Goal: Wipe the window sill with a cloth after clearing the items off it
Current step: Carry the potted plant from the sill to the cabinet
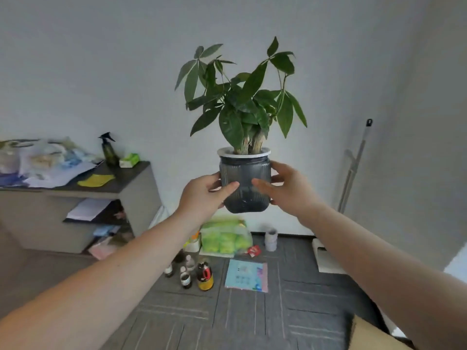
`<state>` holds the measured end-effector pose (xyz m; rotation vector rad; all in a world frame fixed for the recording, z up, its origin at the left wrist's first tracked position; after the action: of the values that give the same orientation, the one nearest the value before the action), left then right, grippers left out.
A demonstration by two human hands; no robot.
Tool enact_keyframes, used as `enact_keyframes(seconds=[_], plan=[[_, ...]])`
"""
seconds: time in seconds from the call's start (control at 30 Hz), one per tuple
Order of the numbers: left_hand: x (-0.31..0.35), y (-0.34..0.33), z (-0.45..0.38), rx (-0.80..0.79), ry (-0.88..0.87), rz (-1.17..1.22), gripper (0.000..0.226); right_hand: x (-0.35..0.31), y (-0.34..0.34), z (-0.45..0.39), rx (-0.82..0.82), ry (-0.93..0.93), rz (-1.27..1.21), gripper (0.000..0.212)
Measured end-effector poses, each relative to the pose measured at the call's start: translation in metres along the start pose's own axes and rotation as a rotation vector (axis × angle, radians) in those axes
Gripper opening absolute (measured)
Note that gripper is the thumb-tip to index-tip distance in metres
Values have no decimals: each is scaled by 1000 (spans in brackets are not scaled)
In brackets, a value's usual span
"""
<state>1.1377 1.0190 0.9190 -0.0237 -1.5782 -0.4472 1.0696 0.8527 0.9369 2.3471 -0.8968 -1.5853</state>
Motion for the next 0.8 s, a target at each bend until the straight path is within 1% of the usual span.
enact_keyframes(seconds=[0.23,0.47,0.6,0.8], plan=[[-42,124,-121,218,88,-57,25,18,-144,-151,-151,59,-121,44],[-75,244,-194,351,164,-8,16,3,-275,-252,-292,96,-179,46],[-101,304,-234,376,186,22,21,-5,-341,-297,-329,109,-189,43],[-142,398,-313,332,181,49,17,-14,-440,-364,-327,103,-148,44]])
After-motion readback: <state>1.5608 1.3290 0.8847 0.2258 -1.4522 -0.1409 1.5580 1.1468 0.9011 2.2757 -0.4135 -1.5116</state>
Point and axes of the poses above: each hand's wrist, its own z-axis away from the middle knuckle, its own y-axis out of the back of the hand, x = y × z, the point moved 5 cm from there along -z, towards the middle knuckle, and after that the axes turned 14 degrees about y, right-handed, at the moved point
